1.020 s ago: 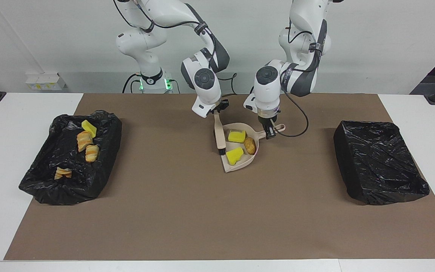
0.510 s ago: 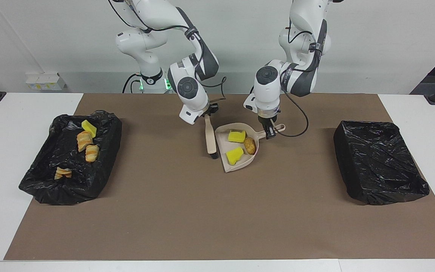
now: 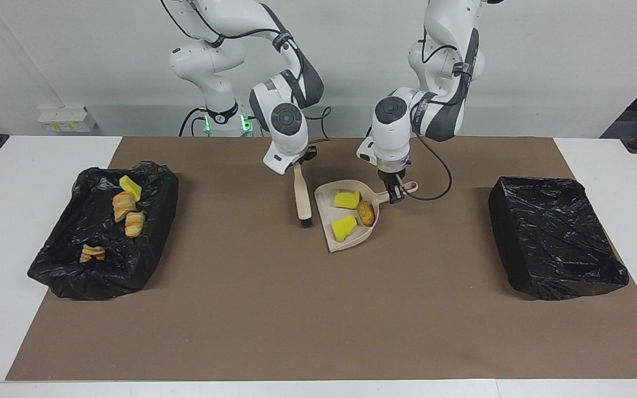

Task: Sweep and dump trash in bin
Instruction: 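Sweep the second yellow sponge into the dustpan with the right gripper, then carry the loaded dustpan toward the bin nearest the left gripper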

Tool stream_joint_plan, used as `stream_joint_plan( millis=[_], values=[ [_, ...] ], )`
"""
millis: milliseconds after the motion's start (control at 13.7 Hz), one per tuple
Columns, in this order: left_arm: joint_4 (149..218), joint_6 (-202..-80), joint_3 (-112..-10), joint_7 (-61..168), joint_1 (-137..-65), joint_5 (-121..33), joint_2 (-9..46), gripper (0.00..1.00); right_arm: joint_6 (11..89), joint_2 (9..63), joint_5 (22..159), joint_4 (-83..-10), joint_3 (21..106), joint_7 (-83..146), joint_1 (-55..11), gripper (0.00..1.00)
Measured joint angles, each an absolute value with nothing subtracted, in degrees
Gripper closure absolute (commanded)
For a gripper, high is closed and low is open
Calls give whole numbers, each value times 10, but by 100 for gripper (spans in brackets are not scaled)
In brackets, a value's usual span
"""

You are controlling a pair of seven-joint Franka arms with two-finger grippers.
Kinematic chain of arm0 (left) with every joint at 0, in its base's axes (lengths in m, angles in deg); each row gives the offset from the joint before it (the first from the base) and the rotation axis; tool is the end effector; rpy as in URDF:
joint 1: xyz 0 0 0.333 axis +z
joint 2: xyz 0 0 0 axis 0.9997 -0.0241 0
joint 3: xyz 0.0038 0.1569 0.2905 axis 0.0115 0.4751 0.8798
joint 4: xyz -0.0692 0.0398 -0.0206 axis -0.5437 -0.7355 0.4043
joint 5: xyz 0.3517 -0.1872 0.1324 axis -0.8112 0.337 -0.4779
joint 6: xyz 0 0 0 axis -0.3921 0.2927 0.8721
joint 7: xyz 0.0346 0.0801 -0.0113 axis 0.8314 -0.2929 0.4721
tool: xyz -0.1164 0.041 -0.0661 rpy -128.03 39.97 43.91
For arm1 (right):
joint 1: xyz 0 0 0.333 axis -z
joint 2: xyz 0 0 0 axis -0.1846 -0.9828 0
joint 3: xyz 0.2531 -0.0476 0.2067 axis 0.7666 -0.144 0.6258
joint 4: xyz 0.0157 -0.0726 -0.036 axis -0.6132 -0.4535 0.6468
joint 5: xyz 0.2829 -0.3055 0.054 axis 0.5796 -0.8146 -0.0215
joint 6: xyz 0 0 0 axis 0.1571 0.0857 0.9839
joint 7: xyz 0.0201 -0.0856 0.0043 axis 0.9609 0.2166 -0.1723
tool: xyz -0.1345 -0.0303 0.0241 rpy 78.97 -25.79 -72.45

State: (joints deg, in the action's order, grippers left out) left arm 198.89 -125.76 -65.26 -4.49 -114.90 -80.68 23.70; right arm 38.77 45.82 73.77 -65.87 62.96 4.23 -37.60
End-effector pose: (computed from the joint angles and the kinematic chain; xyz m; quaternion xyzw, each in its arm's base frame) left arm 0.4701 -0.2921 0.3115 -0.7471 0.6584 0.0597 0.0692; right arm 0.4168 0.3117 0.3055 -0.9730 -0.0712 0.2191 0.0169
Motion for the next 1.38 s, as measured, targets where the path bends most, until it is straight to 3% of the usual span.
stream_joint_plan(
  millis=[1020, 1385],
  values=[
    [1987, -1243, -650, -57, -1147, -807, 238, 100, 389, 460, 727, -662, 627, 40, -371, 100],
    [1975, -1215, -640, -150, -1103, -811, 270, 100, 391, 460, 724, -662, 627, 40, -371, 100]
  ],
)
